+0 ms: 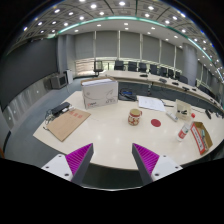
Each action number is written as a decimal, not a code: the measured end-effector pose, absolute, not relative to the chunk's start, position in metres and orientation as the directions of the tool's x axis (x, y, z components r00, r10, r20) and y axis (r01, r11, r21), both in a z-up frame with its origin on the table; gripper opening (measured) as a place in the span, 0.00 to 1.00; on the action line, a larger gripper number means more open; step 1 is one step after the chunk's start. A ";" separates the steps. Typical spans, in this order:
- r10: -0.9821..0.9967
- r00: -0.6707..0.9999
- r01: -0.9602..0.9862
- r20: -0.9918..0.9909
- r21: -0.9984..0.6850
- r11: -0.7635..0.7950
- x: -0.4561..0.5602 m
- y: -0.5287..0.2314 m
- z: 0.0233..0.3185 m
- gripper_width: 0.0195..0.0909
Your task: Pour water
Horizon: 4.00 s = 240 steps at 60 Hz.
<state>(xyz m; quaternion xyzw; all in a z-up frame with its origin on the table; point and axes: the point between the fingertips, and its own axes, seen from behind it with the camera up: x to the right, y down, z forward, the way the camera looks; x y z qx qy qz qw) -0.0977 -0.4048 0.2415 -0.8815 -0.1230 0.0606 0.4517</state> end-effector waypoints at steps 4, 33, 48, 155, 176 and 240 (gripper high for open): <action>0.248 0.969 0.142 -0.004 -0.811 -0.568 -0.088 -0.401 0.241 0.91; -0.024 0.998 -0.062 -0.059 -0.824 -0.563 0.160 -0.310 0.173 0.92; -0.116 0.993 -0.081 -0.029 -0.877 -0.473 0.298 -0.219 0.125 0.91; 0.043 -0.456 0.890 0.889 0.456 -0.001 0.078 0.082 0.193 0.21; 0.130 -0.250 0.967 0.960 0.255 -0.024 0.089 0.082 0.187 0.21; 0.278 0.959 0.057 -0.059 -0.918 -0.392 0.133 0.065 0.078 0.50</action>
